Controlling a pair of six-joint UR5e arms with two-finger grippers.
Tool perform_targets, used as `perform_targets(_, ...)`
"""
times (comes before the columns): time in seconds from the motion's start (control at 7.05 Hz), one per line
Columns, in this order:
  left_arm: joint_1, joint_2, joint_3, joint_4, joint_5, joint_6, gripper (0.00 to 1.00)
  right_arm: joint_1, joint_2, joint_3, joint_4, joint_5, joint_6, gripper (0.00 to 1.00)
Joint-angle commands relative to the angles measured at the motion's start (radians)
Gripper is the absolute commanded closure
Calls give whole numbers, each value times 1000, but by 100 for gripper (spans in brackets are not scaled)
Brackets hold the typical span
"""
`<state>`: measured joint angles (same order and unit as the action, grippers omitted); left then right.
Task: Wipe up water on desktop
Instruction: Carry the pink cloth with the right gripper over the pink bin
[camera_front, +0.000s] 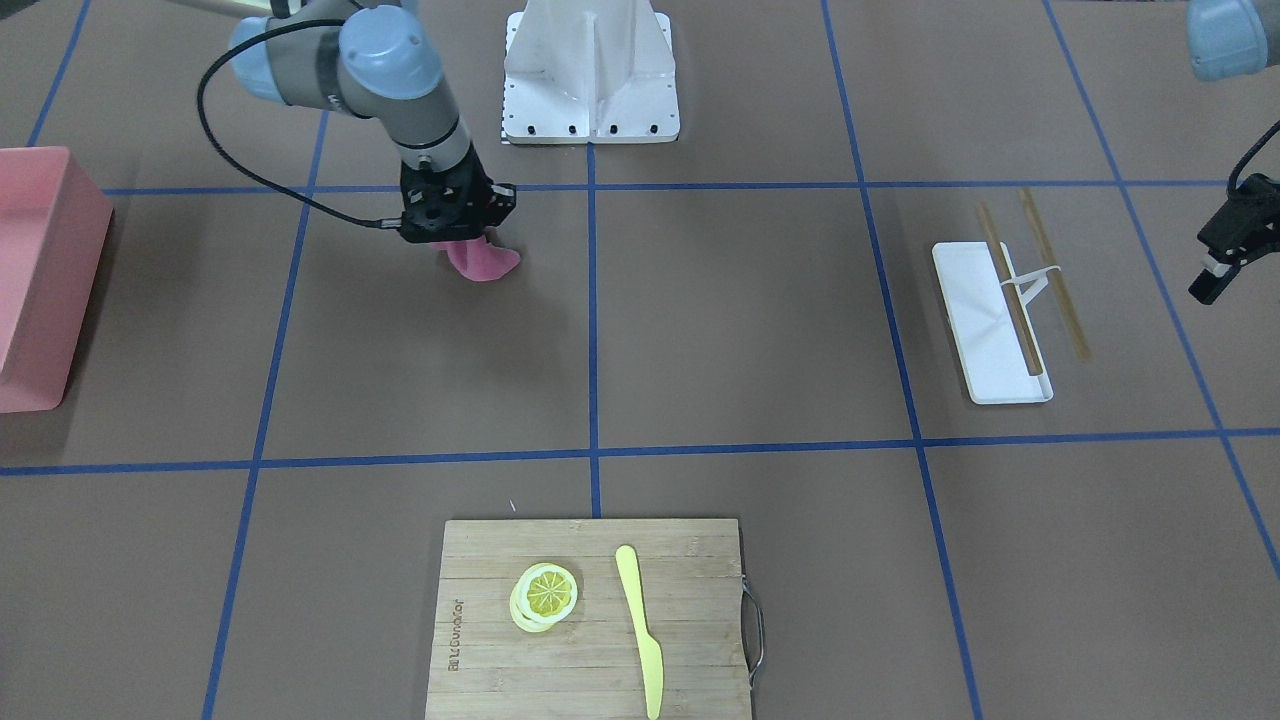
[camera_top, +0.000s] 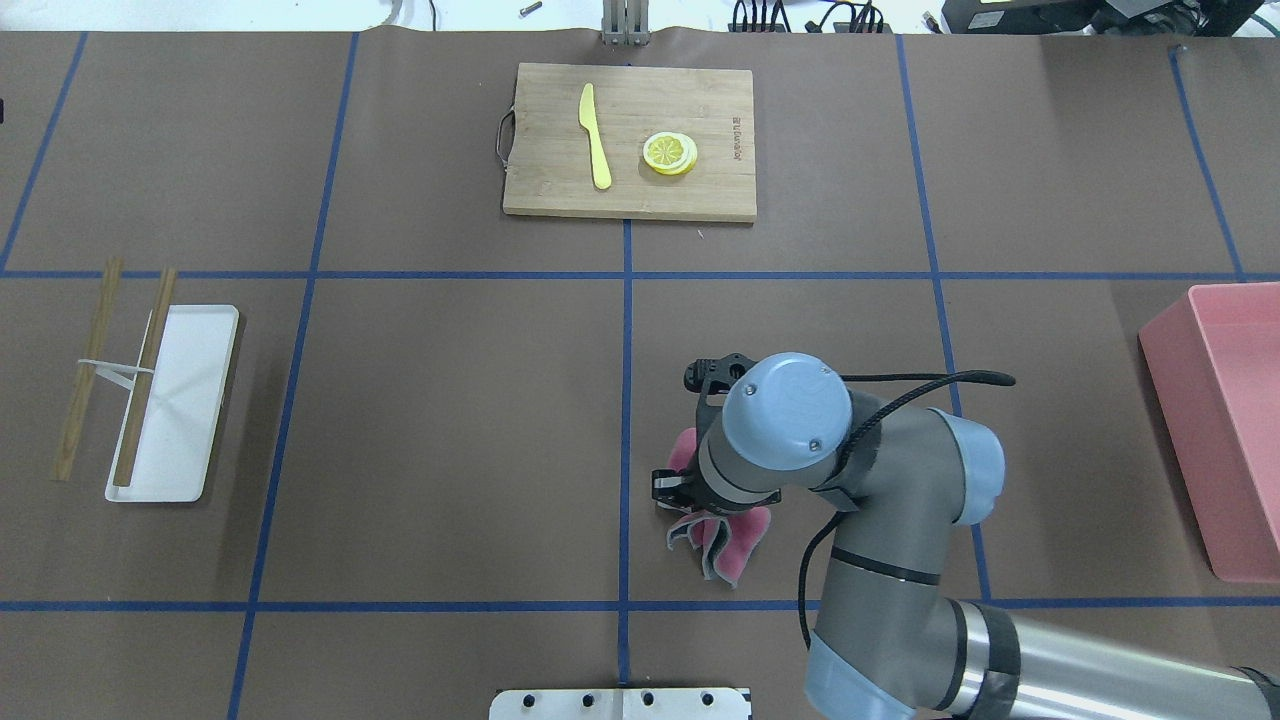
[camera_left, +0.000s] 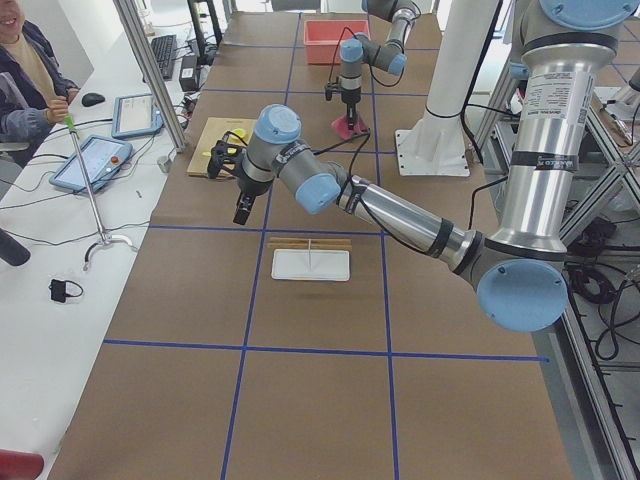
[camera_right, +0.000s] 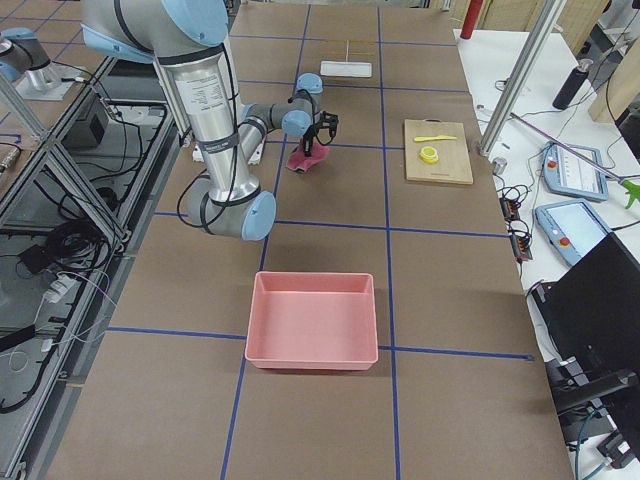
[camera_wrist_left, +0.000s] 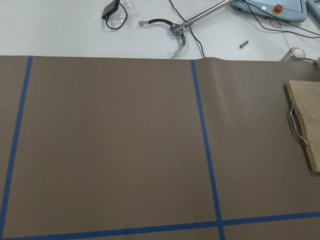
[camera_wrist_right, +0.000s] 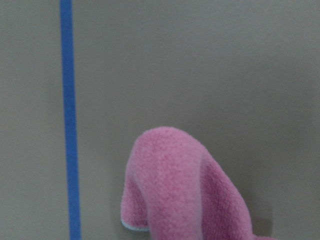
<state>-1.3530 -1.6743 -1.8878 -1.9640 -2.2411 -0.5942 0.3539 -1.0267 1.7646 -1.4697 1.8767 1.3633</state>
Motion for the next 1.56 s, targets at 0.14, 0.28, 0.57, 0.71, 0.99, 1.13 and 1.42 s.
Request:
perform_targets(0.14, -29, 16, 15, 1, -2, 91, 3, 35, -66, 17, 6, -1, -59, 100)
perform_targets(0.28, -32, 16, 12, -1, -2, 91, 2, 78, -211, 114, 15, 31, -166, 100)
perform_targets(0.57, -55, 16, 9, 1, -44, 91, 3, 160, -468, 224, 26, 97, -313, 100)
perform_targets(0.71, -69, 18, 10, -1, -75, 91, 2, 227, -552, 286, 31, 135, -381, 100)
perform_targets(0.99, -74, 19, 10, -1, -96, 91, 2, 447, -691, 399, 25, 281, -514, 100)
perform_targets(1.13, -74, 31, 10, -3, -98, 91, 2, 561, -766, 450, 23, 318, -585, 100)
perform_targets(1.42, -72, 31, 12, -1, -100, 91, 3, 777, -896, 432, 2, 352, -955, 100)
